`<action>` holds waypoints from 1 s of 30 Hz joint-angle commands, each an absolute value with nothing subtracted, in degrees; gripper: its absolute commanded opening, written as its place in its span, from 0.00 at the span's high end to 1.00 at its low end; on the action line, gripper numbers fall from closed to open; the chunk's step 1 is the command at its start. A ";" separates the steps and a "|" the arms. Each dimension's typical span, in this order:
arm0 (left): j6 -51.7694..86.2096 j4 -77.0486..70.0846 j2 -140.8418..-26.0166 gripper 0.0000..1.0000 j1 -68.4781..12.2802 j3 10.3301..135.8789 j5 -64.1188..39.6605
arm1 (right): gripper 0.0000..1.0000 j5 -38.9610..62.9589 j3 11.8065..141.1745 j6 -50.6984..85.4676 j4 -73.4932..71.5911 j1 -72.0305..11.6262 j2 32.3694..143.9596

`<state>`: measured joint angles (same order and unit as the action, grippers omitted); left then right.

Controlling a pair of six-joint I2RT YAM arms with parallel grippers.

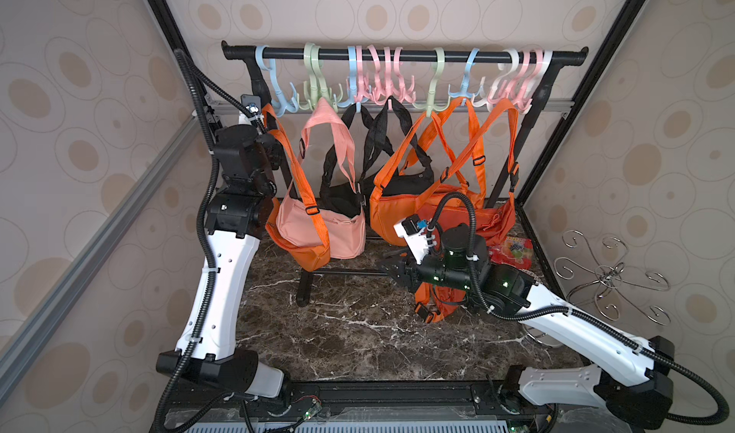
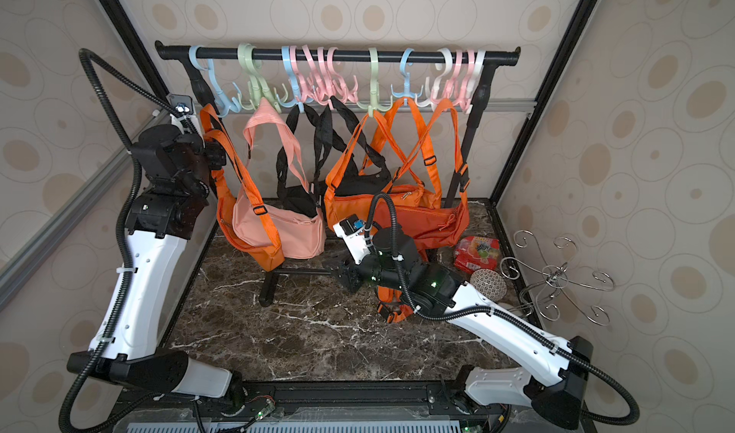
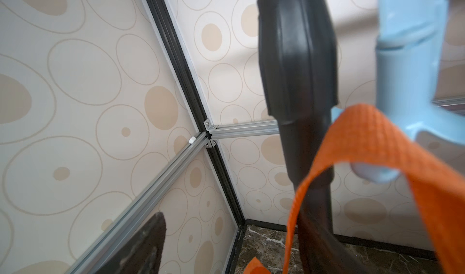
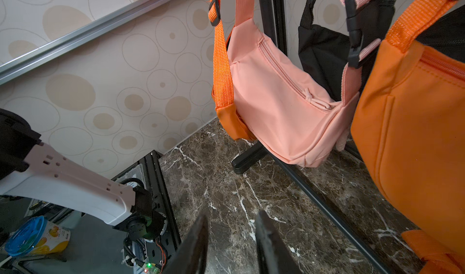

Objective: Hang the bag on a hook
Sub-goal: Hang the bag on the hook, then pick up the bag from the center of the board.

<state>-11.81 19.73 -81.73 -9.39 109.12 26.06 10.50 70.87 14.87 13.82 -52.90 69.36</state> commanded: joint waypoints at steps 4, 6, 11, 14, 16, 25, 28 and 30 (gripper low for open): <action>-10.52 18.42 -78.15 0.14 -9.58 107.28 25.06 | 0.66 10.90 69.71 15.60 12.83 -52.65 68.49; -9.82 18.74 -76.78 0.13 -9.58 105.02 25.03 | 0.66 10.72 69.47 15.60 12.77 -52.72 68.36; -6.90 20.92 -72.65 0.10 -9.58 97.44 24.35 | 0.43 8.38 69.74 15.25 14.72 -52.62 68.10; -4.15 23.26 -69.52 0.08 -9.58 91.48 24.56 | 0.37 5.27 70.31 15.15 17.61 -52.32 67.78; -2.07 24.28 -66.68 0.00 -9.58 86.17 24.30 | 0.35 3.26 70.08 15.03 19.42 -52.23 67.32; 8.76 30.93 -56.52 0.00 -9.67 74.20 21.44 | 0.31 -10.67 67.06 19.84 35.28 -51.95 68.20; 13.17 30.11 -50.31 0.00 -9.67 67.75 16.59 | 0.32 -11.84 62.06 22.89 35.71 -51.65 67.95; 15.18 29.68 -45.86 0.00 -9.88 63.30 11.65 | 0.33 -10.24 58.36 25.49 35.05 -50.35 68.82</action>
